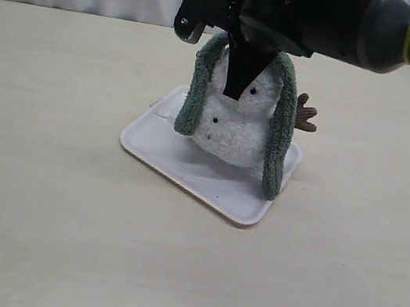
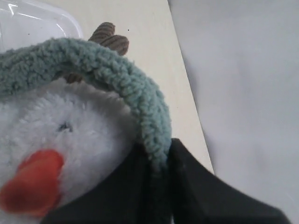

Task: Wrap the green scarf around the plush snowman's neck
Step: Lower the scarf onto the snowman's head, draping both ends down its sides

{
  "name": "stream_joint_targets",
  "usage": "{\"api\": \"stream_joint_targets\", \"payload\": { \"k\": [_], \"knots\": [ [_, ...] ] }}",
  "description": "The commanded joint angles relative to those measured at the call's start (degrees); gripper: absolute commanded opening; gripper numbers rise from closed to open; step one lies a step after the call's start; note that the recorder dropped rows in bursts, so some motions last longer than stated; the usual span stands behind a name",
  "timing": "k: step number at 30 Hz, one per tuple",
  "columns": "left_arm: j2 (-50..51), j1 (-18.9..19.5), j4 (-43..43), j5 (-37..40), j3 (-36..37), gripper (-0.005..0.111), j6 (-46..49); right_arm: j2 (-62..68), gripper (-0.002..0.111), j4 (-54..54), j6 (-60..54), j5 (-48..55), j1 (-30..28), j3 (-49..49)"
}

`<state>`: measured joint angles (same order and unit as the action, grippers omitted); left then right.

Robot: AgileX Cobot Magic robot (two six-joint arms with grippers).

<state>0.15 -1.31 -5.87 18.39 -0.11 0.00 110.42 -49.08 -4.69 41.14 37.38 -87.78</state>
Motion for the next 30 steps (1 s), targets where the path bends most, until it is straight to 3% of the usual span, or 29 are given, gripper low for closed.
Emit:
{"api": "stream_joint_targets", "payload": {
  "k": [1, 2, 5, 19, 30],
  "knots": [
    [-0.1, 0.2, -0.1, -0.7, 0.1, 0.000, 0.0, -0.1, 0.038, 0.7, 1.6, 1.1, 0.0, -0.2],
    [-0.1, 0.2, -0.1, -0.7, 0.1, 0.000, 0.0, -0.1, 0.045, 0.7, 3.1, 1.1, 0.0, -0.2],
    [-0.1, 0.2, -0.1, -0.7, 0.1, 0.000, 0.0, -0.7, 0.052, 0.7, 7.9, 2.8, 0.0, -0.2],
    [-0.1, 0.2, -0.1, -0.7, 0.1, 0.000, 0.0, -2.6, 0.052, 21.5, 5.9, 9.2, -0.1, -7.6],
    [-0.1, 0.2, -0.1, -0.7, 0.1, 0.000, 0.0, -2.5, 0.052, 21.7, 8.9, 17.2, -0.8, -10.4]
  ]
}}
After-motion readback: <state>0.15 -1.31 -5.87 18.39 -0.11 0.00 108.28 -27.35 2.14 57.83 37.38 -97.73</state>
